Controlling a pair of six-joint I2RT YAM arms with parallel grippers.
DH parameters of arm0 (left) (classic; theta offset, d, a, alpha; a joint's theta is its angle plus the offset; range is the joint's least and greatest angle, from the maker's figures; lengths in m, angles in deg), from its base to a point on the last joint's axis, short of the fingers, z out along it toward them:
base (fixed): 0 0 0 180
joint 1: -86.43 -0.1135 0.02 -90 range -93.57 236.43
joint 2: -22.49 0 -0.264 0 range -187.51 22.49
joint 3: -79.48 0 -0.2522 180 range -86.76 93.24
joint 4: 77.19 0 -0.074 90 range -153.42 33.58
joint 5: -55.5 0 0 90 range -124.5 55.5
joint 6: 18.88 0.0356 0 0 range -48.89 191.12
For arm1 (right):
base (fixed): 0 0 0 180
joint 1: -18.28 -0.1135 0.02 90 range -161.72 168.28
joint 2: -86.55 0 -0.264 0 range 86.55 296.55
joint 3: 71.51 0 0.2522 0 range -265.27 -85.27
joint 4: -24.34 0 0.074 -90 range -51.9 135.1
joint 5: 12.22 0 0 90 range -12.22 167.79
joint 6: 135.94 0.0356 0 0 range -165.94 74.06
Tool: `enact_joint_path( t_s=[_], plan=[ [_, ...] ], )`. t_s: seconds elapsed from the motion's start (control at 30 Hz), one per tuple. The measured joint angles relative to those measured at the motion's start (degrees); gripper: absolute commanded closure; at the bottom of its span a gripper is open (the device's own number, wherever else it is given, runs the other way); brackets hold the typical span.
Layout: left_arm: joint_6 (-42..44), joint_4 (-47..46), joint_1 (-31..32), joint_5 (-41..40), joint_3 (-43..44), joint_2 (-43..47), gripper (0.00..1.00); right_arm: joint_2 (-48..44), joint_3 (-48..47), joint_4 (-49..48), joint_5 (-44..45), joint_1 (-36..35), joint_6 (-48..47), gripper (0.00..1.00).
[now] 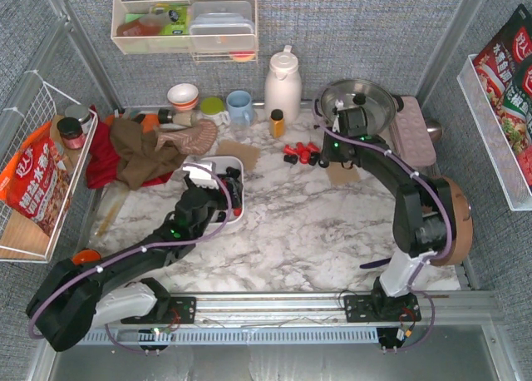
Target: Mix the coffee capsules in the storage basket
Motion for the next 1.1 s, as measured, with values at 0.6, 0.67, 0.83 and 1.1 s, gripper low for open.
enact_joint_path(
  t_s=[0.6, 0.67, 0.83, 1.1],
  plan=[
    [11.6, -19.3, 2.7, 23.6, 2.4, -14.1, 0.01, -27.5, 9.7, 3.5, -2.0, -15.6, 1.0, 0.80],
    [14.6, -24.2, 4.1, 27.1, 0.5, -15.8, 0.01, -30.1, 10.8, 3.6, -2.3, -17.6, 1.9, 0.80],
    [19.9, -34.0, 6.6, 32.5, 0.0, -19.3, 0.01, -33.9, 13.7, 2.8, -5.8, -21.2, 4.7, 0.80],
    [22.8, -38.6, 8.0, 35.2, 1.8, -21.2, 0.07, -35.3, 16.2, 0.5, -10.8, -23.1, 9.2, 0.80]
  ],
)
